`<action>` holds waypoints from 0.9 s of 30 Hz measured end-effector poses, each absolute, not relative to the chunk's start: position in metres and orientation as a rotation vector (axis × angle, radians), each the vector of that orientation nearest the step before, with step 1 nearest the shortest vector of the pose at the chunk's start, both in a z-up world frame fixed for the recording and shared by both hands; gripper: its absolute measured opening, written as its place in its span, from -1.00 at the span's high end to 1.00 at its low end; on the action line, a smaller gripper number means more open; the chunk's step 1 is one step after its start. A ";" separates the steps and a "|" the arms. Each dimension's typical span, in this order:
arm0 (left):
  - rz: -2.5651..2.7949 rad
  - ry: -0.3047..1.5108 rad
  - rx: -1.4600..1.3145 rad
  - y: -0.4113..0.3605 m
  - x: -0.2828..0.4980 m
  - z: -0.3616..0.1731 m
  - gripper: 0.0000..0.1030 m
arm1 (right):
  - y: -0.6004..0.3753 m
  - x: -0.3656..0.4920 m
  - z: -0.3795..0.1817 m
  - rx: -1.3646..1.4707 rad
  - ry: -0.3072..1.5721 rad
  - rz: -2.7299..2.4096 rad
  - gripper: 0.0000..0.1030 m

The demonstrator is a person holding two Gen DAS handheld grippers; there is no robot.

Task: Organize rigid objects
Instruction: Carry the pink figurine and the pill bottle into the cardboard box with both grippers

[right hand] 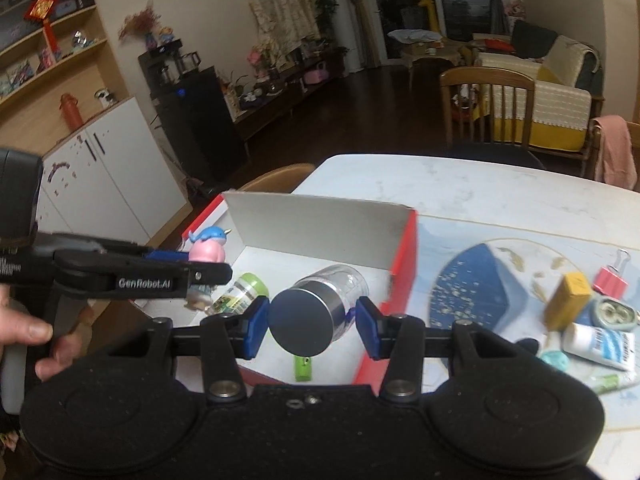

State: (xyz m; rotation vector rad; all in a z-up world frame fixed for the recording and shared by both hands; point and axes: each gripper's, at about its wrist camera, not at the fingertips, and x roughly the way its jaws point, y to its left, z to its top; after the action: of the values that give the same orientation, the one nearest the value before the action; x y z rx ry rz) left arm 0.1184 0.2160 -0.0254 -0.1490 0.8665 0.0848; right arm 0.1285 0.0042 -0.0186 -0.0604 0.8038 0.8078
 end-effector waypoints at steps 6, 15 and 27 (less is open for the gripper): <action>0.092 0.910 -0.115 0.231 0.141 -0.044 0.29 | 0.034 0.134 -0.040 -0.121 0.838 0.823 0.10; 0.026 0.976 -0.050 0.224 0.176 -0.072 0.29 | 0.066 0.146 -0.064 -0.226 0.856 0.831 0.10; -0.005 1.113 -0.001 0.224 0.208 -0.107 0.29 | 0.090 0.151 -0.088 -0.342 0.899 0.823 0.11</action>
State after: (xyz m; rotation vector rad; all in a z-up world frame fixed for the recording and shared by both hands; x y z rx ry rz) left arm 0.2079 0.2238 -0.1069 -0.0007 1.1131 -0.0054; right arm 0.1513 0.0902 -0.0882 -0.3418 0.8993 0.8227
